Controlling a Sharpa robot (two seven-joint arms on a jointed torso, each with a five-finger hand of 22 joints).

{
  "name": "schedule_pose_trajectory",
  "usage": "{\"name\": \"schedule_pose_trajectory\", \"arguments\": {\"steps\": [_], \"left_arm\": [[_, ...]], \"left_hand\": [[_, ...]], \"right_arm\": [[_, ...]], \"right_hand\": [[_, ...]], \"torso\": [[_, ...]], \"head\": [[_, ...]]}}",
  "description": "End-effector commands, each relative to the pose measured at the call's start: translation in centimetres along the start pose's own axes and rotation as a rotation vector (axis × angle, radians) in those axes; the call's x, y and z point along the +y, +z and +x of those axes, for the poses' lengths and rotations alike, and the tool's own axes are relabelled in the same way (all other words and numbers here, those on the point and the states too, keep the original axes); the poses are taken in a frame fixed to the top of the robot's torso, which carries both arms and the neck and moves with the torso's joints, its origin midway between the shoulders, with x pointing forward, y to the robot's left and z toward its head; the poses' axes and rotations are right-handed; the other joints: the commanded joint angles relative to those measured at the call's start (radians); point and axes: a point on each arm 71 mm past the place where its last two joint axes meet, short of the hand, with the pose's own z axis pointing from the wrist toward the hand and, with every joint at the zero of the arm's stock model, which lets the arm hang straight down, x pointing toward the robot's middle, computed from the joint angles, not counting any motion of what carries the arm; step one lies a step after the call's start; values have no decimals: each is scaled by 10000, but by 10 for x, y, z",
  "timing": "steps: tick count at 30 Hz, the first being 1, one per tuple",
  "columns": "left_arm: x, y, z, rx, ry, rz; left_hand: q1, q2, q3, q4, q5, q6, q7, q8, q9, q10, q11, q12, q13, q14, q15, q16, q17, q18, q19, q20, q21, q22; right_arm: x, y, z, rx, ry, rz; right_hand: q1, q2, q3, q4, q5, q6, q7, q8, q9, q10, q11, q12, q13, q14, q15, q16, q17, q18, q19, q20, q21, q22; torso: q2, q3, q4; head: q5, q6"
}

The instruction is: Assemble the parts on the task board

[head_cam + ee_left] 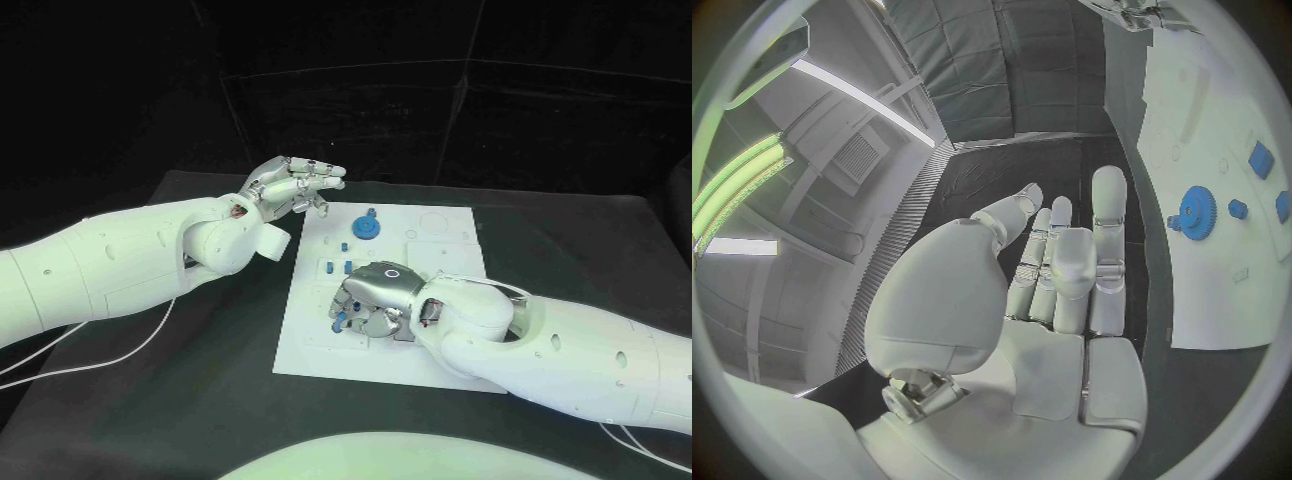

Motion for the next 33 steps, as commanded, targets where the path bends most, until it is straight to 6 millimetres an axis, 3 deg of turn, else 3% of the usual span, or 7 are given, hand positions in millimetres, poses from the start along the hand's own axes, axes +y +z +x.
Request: {"name": "schedule_pose_trajectory", "arguments": {"steps": [1, 9, 15, 18, 23, 33], "left_arm": [[-1, 0, 1, 114, -81, 50], [-1, 0, 1, 113, -81, 49], [-1, 0, 0, 97, -75, 42], [-1, -1, 0, 96, -75, 36], [-1, -1, 0, 108, -81, 22], [-1, -1, -1, 102, -79, 8]], "left_hand": [[-66, 11, -76, 0, 63, -18, 26, 64, -16, -70, -19, 64, -13, -52, 17, -36, -16, 136, -25, 9, -64, -16], [-66, 11, -76, 0, 63, -18, 26, 64, -16, -70, -19, 64, -13, -52, 17, -36, -16, 136, -25, 9, -64, -16], [-66, 11, -76, 0, 63, -18, 26, 64, -16, -70, -19, 64, -13, -52, 17, -36, -16, 136, -25, 9, -64, -16], [-66, 11, -76, 0, 63, -18, 26, 64, -16, -70, -19, 64, -13, -52, 17, -36, -16, 136, -25, 9, -64, -16], [-66, 11, -76, 0, 63, -18, 26, 64, -16, -70, -19, 64, -13, -52, 17, -36, -16, 136, -25, 9, -64, -16], [-66, 11, -76, 0, 63, -18, 26, 64, -16, -70, -19, 64, -13, -52, 17, -36, -16, 136, -25, 9, -64, -16]], "right_arm": [[1, 1, 2, 164, -244, 2], [4, 2, 4, 269, -414, -83], [5, 2, 5, 251, -382, -192], [5, 2, 3, 14, -322, -199], [4, 1, 0, -524, -196, -231], [2, -13, -9, -1523, 531, -352]], "right_hand": [[-3, -101, 57, 12, 42, -16, 79, -8, 8, 6, 56, -9, 13, 185, 8, 62, 0, -139, 19, 28, 19, -10], [-71, -171, 67, 1, 40, -31, 86, -33, 3, -8, 65, -56, 12, 175, 22, 70, 0, -138, 0, 40, 26, -8], [-769, -735, -254, 234, 454, -525, 182, -246, -54, -713, 255, -476, -33, 102, 190, 15, -128, -52, -337, 174, -292, -528], [-917, -862, -499, 274, 463, -883, 255, -236, -51, -1249, 353, -479, -27, -29, 267, -216, -476, 37, -632, 258, -636, -1032], [-947, -849, -938, 260, 438, -1218, 314, -229, -38, -1774, 436, -414, -12, -183, 338, -462, -853, 106, -862, 346, -919, -1406], [-918, -764, -1248, 255, 507, -1493, 317, -234, -40, -1874, 431, -295, 7, -197, 341, -478, -902, 115, -876, 361, -966, -1459]], "torso": [[-8, -1, -4], [-8, -6, 3], [-10, -6, 2], [-6, -2, 0], [-5, 1, -3], [-13, 14, -23]], "head": [[1, -5], [-5, 3], [-8, 14], [-8, 16], [-14, 19], [-65, 64]]}}
